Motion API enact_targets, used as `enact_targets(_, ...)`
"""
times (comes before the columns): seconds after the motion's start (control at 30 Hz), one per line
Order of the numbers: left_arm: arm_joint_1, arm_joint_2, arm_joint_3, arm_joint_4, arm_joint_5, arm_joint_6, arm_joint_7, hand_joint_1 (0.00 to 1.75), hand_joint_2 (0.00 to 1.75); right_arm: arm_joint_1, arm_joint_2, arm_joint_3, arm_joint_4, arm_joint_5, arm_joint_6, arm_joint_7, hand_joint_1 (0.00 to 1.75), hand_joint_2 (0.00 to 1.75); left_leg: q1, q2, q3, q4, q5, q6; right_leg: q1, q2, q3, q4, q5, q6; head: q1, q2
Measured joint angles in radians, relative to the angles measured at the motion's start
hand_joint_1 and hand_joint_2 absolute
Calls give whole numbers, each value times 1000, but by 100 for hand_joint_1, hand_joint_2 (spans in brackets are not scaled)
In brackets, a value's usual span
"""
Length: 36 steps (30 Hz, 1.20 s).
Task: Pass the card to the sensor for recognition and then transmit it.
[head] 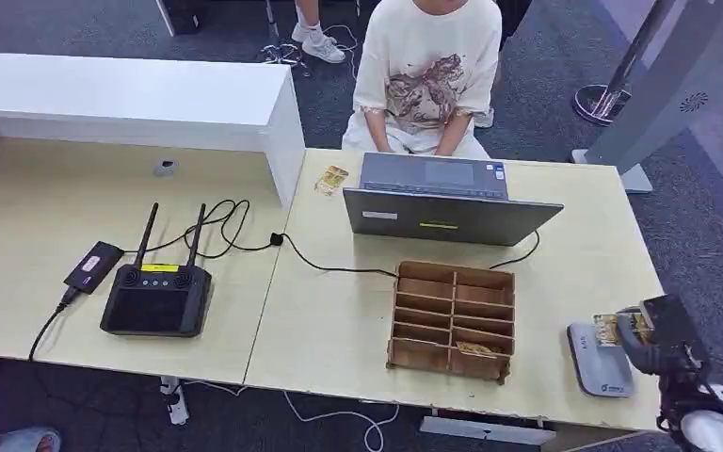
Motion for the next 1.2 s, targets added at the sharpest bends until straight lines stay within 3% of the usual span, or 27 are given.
enact_targets(0.33,1,0,27,0,13,-3,1,0,0,3,-64,-27,-151,-185,22,-27,175,175,0,0,0,0,0,0,0,0,0,0,0,0,0,0)
enact_targets(0.67,0,0,50,0,19,-5,2,0,0,-77,-145,-24,-236,-217,29,-14,175,175,0,0,0,0,0,0,0,0,0,0,1,0,0,0)
enact_targets(0.83,1,0,57,0,15,-5,3,0,0,-157,-164,7,-241,-169,-3,-5,175,175,0,0,0,0,0,0,0,0,0,0,1,0,0,0)
enact_targets(1.2,-1,0,64,0,-7,-11,17,0,0,-398,-169,186,-191,30,-80,32,175,175,0,1,-1,0,1,0,0,1,0,1,1,-1,0,0)
